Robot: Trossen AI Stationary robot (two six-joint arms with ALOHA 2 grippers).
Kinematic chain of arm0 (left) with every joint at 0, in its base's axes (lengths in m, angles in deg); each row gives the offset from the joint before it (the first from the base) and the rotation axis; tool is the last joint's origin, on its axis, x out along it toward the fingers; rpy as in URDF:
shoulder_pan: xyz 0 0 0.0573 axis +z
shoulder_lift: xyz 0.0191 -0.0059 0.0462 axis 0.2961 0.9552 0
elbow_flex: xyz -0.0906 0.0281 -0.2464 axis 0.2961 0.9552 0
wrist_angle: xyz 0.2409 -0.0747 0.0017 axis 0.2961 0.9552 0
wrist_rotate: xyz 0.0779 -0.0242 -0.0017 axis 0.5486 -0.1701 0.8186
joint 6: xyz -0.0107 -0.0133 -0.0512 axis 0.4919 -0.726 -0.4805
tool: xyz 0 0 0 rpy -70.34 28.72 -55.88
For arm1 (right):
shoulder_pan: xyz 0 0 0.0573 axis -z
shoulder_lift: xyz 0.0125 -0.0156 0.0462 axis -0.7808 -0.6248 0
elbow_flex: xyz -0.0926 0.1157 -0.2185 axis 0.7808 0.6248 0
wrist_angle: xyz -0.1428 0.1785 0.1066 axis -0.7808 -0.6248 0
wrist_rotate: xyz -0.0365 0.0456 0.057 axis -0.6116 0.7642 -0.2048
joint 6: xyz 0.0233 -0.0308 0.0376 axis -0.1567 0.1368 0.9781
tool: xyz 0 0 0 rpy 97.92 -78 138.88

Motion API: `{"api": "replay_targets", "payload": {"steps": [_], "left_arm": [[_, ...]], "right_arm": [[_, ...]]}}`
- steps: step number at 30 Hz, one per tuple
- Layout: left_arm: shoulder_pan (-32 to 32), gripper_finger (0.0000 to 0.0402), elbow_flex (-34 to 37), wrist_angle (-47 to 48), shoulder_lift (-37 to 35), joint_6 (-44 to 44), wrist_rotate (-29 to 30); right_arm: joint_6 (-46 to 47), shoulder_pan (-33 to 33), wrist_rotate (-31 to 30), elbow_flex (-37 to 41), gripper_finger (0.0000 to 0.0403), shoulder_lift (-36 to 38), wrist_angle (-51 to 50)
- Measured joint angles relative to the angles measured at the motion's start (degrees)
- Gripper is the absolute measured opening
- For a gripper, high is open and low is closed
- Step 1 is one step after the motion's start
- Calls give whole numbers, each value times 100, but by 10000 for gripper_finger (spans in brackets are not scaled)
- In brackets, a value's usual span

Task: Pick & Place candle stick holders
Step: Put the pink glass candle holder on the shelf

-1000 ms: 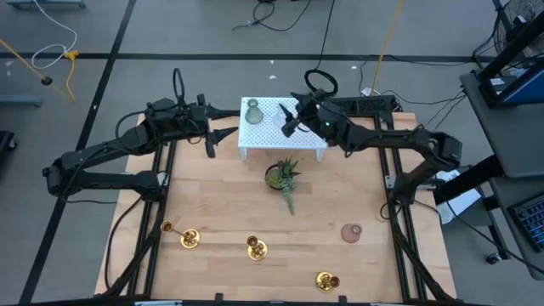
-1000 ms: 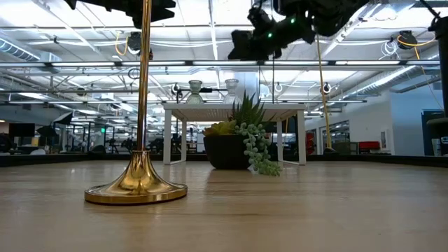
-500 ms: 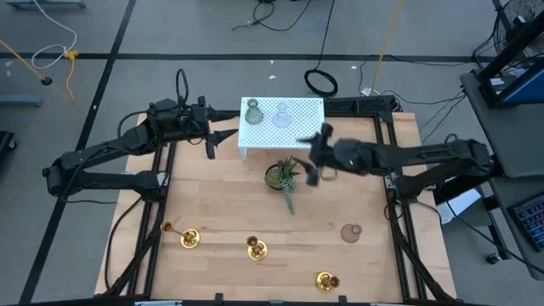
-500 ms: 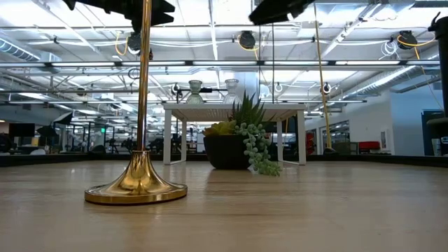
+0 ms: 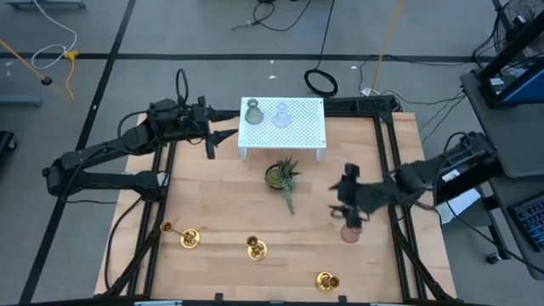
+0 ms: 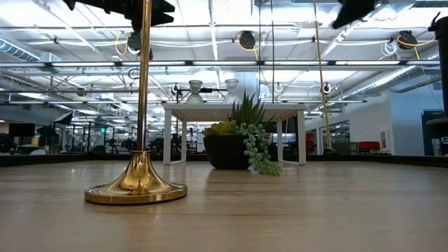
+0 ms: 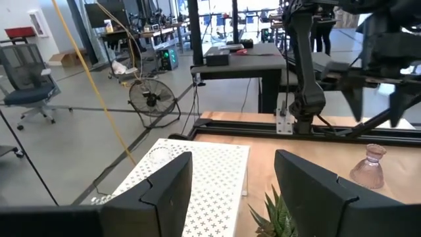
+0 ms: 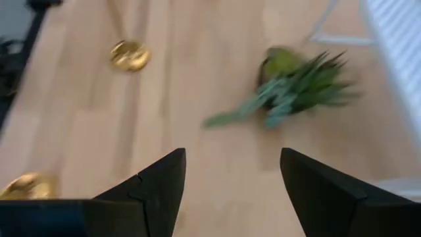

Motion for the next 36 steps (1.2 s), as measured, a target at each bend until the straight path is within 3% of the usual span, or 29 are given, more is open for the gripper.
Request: {"api": "replay_targets", "payload": {"steps": [7,14,21,32,36], "left_arm": [[-1,220,0,-2,0,-157,-5],[-2,220,0,-72,0,-266,-7],[-1,220,0,-275,0,-274,-11],[-1,220,0,-843,0,-295,-11],[0,220,0,-1079,0,-300,-11]], "right_arm": [[1306,-1000,-13,110,242,2,-740],[1838,-1754,-6,1093,242,233,-497],[1976,-2263,-19,2100,242,1106,749],[2054,-2602,-70,4337,242,1966,3762],[1388,-2602,-214,4627,242,2087,4141]]}}
